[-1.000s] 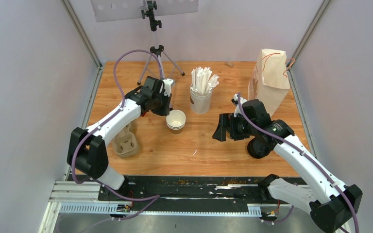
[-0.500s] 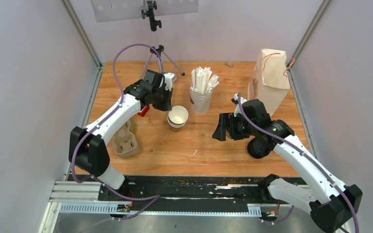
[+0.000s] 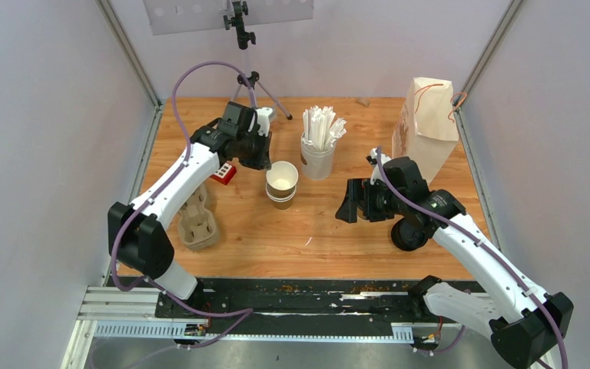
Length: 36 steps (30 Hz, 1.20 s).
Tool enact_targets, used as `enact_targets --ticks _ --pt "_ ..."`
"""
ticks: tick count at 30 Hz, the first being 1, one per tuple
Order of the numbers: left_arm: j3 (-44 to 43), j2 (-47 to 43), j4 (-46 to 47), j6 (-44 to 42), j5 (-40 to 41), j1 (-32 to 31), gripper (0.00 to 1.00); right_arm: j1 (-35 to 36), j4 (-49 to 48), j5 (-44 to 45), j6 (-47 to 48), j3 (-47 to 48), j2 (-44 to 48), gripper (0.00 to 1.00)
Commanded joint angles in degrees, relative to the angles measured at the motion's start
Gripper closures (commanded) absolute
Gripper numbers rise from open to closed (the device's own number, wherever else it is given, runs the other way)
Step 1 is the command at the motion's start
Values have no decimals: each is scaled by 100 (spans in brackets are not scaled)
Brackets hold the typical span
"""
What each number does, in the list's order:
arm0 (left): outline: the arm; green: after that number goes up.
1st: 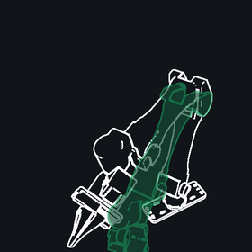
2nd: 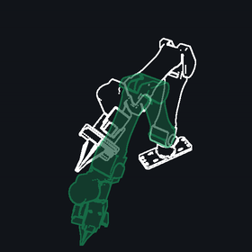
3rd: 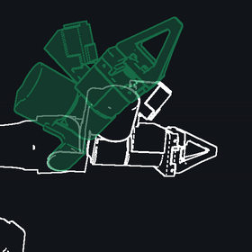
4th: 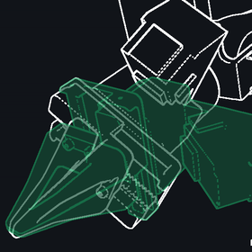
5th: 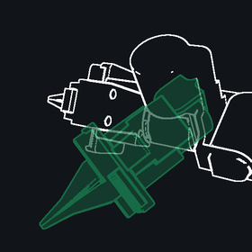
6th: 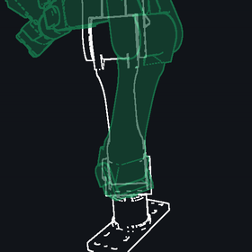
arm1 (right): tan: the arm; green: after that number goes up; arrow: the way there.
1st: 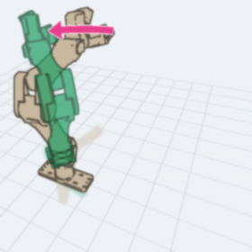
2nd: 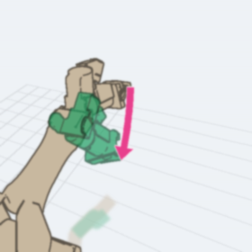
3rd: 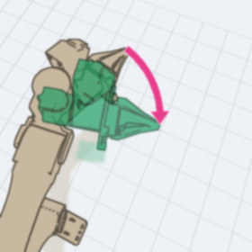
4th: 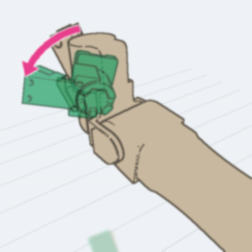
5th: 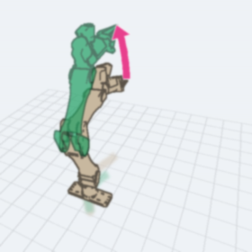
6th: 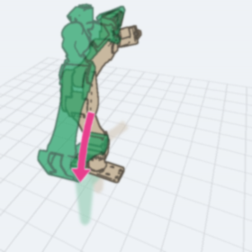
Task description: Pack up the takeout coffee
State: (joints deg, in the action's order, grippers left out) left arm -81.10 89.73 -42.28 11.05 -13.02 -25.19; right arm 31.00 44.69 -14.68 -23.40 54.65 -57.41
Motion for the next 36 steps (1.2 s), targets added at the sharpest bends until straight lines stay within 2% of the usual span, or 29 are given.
enact_targets --ticks 1,8,12,17,21,26,31,36 --pt "-521 -303 -211 90 -198 40 100 17 -126 -165 -249 257 93 7" --pt "-797 -665 -610 52 -529 38 100 13 124 12 -645 370 176 8" --pt "-583 -1074 -842 32 -788 32 100 19 655 491 -1079 622 169 8" --pt "324 -1858 -761 171 -803 -57 100 15 1372 1172 -1754 992 94 8" --pt "1118 -2427 -679 326 -493 -411 100 13 1761 1637 -2201 1095 32 7" --pt "2363 -3011 60 888 -326 -960 100 11 2239 2384 -2758 1126 -104 7" --pt "3251 -3138 879 1260 -29 -1270 100 6 2448 3200 -2923 1180 -283 7" --pt "3843 -3044 1583 1446 -112 -1378 100 -24 2642 4025 -3214 1203 -416 9"
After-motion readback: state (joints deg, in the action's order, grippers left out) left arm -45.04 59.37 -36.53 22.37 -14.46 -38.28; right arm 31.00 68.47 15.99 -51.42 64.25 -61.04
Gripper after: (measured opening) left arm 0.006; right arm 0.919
